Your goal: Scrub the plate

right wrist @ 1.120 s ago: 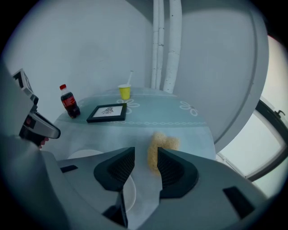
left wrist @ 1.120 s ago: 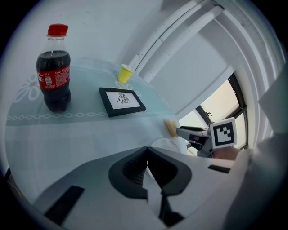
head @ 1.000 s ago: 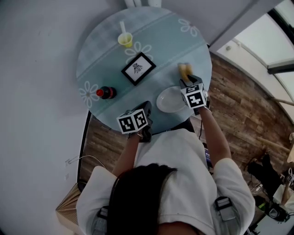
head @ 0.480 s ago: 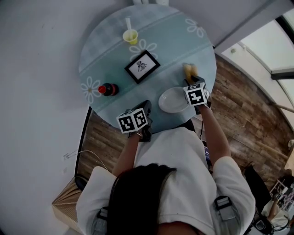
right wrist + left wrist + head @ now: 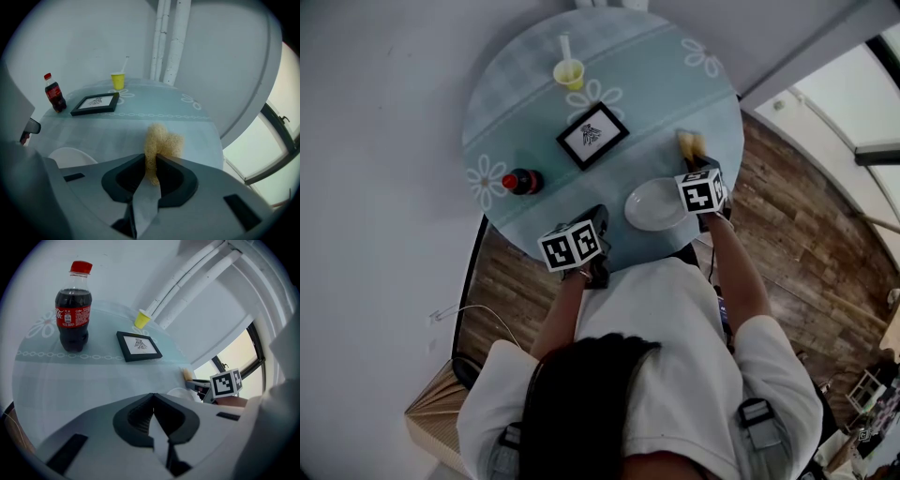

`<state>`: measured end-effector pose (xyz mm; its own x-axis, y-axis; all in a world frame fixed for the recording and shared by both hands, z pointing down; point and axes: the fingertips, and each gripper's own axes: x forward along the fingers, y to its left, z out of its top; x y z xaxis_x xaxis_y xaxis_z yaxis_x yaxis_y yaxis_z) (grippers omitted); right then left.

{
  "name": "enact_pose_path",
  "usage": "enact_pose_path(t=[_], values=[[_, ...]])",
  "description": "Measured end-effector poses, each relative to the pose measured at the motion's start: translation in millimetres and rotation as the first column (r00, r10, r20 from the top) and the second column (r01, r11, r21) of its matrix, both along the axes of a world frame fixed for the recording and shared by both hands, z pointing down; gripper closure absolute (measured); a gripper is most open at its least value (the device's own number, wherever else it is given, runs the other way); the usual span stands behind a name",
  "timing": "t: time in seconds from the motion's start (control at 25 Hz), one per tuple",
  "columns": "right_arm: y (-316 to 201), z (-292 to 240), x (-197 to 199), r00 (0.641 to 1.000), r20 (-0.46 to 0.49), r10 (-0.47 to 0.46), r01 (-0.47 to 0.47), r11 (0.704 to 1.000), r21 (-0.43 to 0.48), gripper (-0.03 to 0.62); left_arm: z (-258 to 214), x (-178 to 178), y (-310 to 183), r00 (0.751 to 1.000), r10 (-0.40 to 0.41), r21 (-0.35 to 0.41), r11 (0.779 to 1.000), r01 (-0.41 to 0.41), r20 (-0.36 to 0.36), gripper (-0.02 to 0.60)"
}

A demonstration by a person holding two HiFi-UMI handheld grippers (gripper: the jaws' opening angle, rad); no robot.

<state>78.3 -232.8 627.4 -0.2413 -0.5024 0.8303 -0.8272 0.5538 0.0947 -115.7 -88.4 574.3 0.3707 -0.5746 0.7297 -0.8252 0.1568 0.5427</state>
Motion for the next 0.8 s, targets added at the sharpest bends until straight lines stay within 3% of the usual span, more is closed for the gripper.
enact_pose_path(t=[0.48, 0.8], values=[[0.9, -2.5, 1.4, 0.996, -0.081, -0.02, 0.021, 1.0, 0.018, 0.53, -4.1, 1.2, 3.5, 1.0, -0.014, 0.019, 1.0, 0.014, -0.006, 0.572], [2.3, -38.4, 10.5, 0.997, 0.036, 0.065, -0.068, 0.993, 0.092, 0.53, -0.3, 2.4, 9.2, 0.999, -0.016, 0.015, 1.0, 0.017, -0.029, 0.572]])
